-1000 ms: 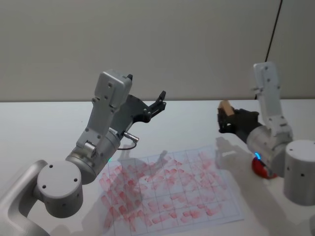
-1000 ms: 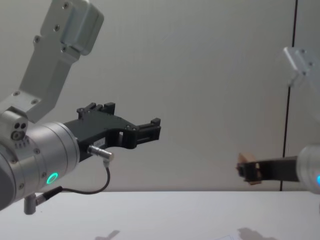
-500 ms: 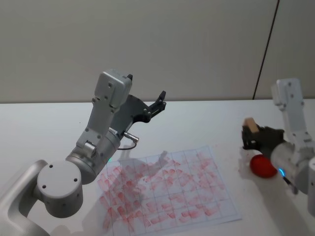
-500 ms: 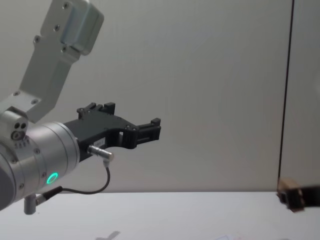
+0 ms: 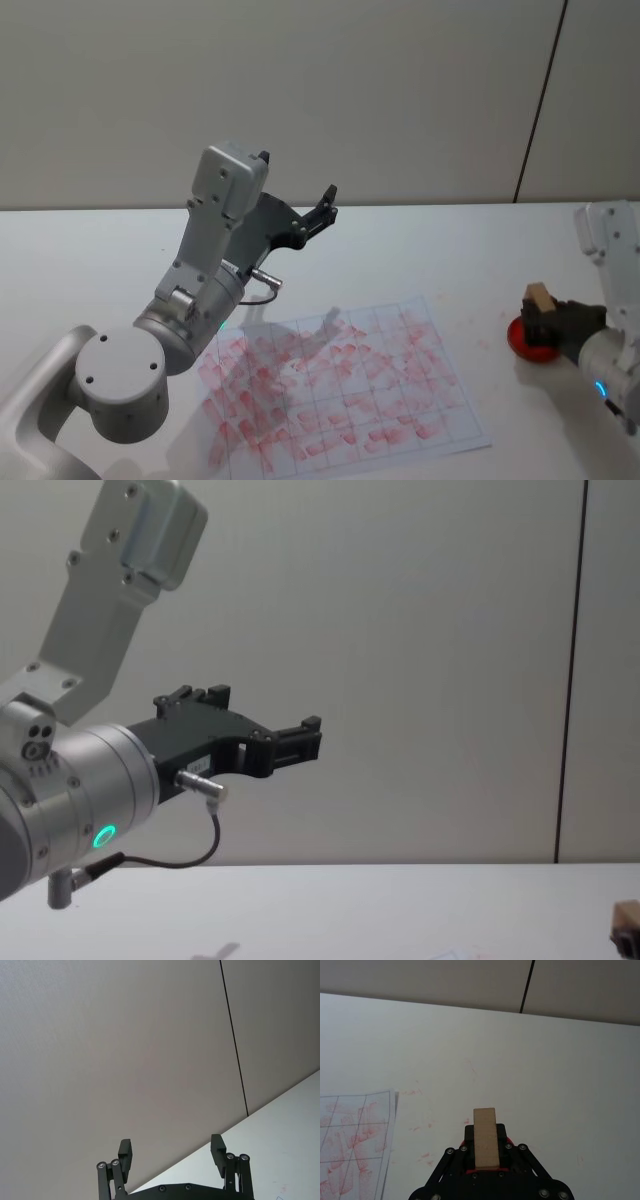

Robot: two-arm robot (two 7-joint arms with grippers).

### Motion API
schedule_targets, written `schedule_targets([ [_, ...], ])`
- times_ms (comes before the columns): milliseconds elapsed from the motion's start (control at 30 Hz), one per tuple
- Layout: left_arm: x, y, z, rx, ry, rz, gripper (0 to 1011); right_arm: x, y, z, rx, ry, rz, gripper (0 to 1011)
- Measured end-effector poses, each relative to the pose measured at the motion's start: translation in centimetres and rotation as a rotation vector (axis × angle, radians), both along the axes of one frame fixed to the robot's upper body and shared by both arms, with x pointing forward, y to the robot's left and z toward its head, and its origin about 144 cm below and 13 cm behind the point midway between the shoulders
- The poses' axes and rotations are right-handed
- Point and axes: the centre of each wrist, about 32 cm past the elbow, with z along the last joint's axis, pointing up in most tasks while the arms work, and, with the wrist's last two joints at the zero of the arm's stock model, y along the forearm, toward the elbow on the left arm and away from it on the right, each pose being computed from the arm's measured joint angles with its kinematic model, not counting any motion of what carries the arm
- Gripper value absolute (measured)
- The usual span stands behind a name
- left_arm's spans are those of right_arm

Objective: Use the one hand to pick up the stamp and affix it onto the A4 paper.

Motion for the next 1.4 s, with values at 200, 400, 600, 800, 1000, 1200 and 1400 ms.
schedule_targets([
  [200,0.0,0.0,0.0,0.000,0.000,0.000,1001,-0.3,-0.4,-0.5,-0.007,0.025,-0.006,220],
  [400,0.0,0.0,0.0,0.000,0.000,0.000,1001,-0.4,-0.6,-0.9,-0.008,0.040,-0.007,332],
  [600,0.0,0.0,0.0,0.000,0.000,0.000,1001,-0.3,-0.8,-1.2,-0.006,0.027,-0.002,538],
  [800,0.0,0.0,0.0,0.000,0.000,0.000,1001,-0.3,-0.8,-1.3,-0.004,-0.008,0.004,705],
  [1000,0.0,0.0,0.0,0.000,0.000,0.000,1001,-0.5,-0.9,-0.9,-0.008,-0.082,0.014,905],
  [1200,0.0,0.0,0.0,0.000,0.000,0.000,1001,-0.8,-1.0,-0.6,-0.016,-0.150,0.024,1001],
  [1400,0.0,0.0,0.0,0.000,0.000,0.000,1001,-1.3,-1.2,-0.1,-0.033,-0.248,0.041,1001],
])
